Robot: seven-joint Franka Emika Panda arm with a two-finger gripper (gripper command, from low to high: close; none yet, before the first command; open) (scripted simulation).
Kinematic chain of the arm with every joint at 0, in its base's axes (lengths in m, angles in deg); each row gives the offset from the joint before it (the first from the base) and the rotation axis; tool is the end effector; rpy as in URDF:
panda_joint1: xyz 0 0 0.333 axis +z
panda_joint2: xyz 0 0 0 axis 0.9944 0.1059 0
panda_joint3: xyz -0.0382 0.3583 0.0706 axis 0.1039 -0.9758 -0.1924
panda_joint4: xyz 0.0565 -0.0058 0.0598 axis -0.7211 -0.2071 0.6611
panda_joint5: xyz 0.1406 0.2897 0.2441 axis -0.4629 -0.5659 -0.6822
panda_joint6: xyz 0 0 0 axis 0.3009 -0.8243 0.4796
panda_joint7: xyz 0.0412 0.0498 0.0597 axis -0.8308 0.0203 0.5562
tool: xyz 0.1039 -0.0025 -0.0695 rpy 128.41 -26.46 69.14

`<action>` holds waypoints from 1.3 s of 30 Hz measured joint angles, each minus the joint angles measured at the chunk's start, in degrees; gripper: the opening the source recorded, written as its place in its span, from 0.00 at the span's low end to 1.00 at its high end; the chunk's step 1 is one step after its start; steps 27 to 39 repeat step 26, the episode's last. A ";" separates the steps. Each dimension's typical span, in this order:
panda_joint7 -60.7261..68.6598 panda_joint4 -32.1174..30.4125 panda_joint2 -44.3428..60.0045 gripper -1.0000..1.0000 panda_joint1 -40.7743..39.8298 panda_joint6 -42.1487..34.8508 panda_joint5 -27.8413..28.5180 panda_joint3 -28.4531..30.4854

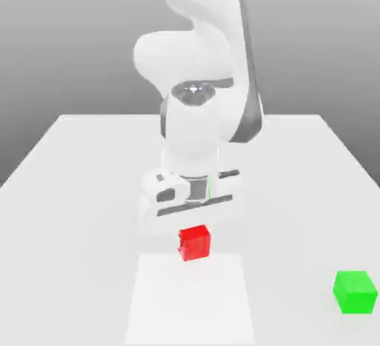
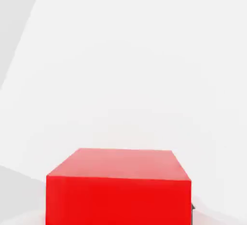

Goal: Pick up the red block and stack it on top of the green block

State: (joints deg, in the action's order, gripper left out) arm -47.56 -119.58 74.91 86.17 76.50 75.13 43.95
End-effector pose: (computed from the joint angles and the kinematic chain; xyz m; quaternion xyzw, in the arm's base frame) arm 0.3195 0.0046 0.2157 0.9786 -0.2058 0.0002 0.0008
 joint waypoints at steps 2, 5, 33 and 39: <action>-0.51 0.26 -2.82 0.00 0.48 -3.15 -0.19 -0.42; -4.51 5.00 -1.10 0.00 3.04 -6.45 -0.92 -3.50; -33.72 32.39 21.69 1.00 22.66 -11.01 5.72 -10.77; -33.72 32.39 21.69 1.00 22.66 -11.01 5.72 -10.77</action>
